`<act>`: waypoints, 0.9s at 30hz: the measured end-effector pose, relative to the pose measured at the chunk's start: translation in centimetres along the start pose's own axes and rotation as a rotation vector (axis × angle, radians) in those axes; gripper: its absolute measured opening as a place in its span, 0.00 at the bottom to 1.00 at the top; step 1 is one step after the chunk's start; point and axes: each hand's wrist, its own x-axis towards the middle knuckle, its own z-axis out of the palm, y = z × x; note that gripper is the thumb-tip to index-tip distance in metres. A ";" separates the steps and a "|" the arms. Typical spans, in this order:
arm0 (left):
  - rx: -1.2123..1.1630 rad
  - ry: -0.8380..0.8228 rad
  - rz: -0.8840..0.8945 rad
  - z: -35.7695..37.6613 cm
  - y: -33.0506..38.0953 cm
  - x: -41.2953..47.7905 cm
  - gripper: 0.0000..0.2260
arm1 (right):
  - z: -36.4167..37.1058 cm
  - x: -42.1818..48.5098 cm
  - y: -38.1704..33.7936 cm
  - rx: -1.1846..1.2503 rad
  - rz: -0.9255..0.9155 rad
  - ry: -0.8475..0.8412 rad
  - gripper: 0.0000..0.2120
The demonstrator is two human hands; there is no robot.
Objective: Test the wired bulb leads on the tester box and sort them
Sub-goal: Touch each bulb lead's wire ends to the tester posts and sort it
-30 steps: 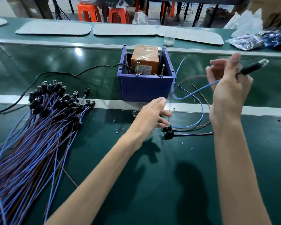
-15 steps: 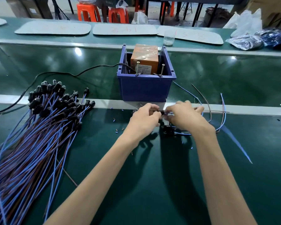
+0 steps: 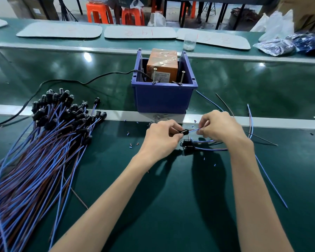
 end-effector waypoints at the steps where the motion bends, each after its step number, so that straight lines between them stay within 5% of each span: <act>1: -0.010 0.003 0.001 0.0 0.0 0.0 0.04 | -0.2 0.0 0.3 0.011 0.019 -0.003 0.06; 13: -0.088 -0.031 0.009 0.7 -0.3 -0.2 0.04 | -2.4 0.5 4.0 0.084 0.146 0.413 0.06; 18: -0.079 0.009 0.044 1.5 -0.6 -0.2 0.06 | -1.4 0.9 4.4 0.009 0.261 0.299 0.18; 22: -0.019 -0.013 0.108 2.4 -0.7 -0.4 0.10 | -0.8 0.7 3.5 0.023 0.158 0.134 0.30; 27: 0.007 -0.017 0.092 1.7 -0.6 -0.1 0.12 | 0.0 0.6 1.3 0.044 0.088 -0.081 0.24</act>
